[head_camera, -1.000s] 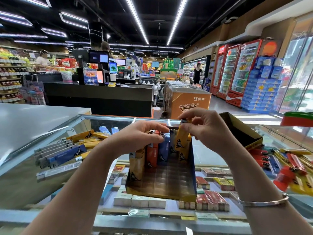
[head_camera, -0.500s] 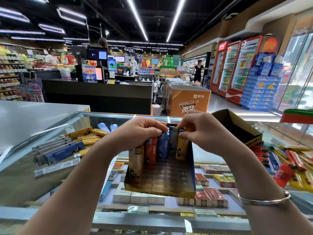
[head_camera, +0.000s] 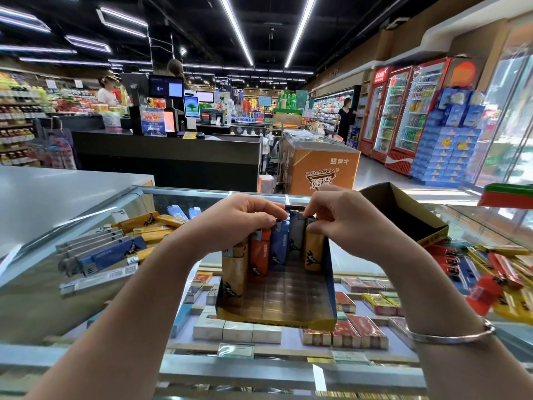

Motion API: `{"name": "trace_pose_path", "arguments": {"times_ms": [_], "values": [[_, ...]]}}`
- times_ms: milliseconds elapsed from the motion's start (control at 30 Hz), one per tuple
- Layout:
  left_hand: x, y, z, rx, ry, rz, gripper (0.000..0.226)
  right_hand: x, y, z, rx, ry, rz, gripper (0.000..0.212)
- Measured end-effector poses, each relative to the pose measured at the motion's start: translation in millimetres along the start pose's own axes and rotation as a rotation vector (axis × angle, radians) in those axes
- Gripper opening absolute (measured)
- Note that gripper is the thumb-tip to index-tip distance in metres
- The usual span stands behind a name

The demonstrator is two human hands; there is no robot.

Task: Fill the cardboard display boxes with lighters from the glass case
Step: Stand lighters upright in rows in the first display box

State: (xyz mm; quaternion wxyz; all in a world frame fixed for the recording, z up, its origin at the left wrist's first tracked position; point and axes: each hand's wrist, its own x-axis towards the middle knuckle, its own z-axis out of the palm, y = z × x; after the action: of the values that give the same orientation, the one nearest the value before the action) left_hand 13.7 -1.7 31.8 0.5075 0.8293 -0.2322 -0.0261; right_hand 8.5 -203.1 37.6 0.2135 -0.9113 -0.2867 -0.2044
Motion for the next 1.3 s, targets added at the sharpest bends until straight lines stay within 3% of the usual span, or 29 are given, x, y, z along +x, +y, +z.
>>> {"name": "trace_pose_path", "arguments": {"times_ms": [133,367,467,567,733,933,1100,1300], "values": [[0.2,0.5,0.8,0.02,0.016,0.017,0.029,1.2,5.0,2.0,-0.044,-0.045,0.049,0.015],[0.9,0.9,1.1,-0.006,0.032,-0.014,0.03,2.7,16.2,3.9,0.083,-0.086,0.225,0.044],[0.4,0.4,1.0,0.028,0.046,-0.001,0.03,4.2,17.7,4.7,0.142,-0.078,0.238,0.042],[-3.1,-1.0,-1.8,0.08,0.149,0.035,0.026,5.2,15.5,8.0,0.193,-0.077,0.247,0.042],[-11.9,-10.4,-10.3,-0.03,0.45,0.113,0.021,5.6,2.1,20.3,0.139,-0.054,0.206,0.041],[-40.6,-29.9,-22.3,0.221,0.616,0.126,0.028,5.6,-12.2,39.8,0.076,0.059,0.165,0.035],[-72.5,-49.2,-36.7,0.504,0.569,-0.022,0.038,6.7,-10.7,46.9,0.04,0.108,0.175,0.035],[-117.5,-66.3,-48.5,0.721,0.595,-0.355,0.063,5.8,-9.3,46.9,0.092,0.101,0.17,0.032]]}}
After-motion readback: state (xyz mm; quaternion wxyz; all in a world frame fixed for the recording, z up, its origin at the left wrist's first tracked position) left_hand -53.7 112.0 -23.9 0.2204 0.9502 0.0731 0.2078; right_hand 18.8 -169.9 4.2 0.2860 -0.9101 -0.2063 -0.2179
